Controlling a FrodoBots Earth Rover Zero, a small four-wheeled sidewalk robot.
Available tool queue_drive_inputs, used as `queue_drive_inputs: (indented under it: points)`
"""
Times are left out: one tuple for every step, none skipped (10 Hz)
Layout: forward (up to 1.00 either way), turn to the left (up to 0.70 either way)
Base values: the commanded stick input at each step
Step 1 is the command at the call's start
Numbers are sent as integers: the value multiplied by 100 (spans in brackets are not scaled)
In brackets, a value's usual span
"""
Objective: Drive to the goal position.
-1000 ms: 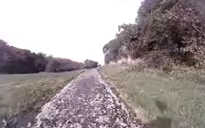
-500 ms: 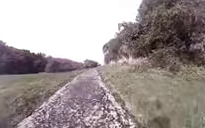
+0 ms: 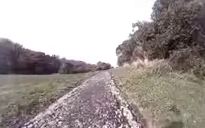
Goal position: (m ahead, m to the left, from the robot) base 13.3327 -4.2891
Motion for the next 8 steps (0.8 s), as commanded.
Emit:
queue_drive_inputs:
  points:
    - [100,0]
    - [100,0]
    - [100,0]
    - [100,0]
    - [100,0]
    - [100,0]
    - [100,0]
    - [100,0]
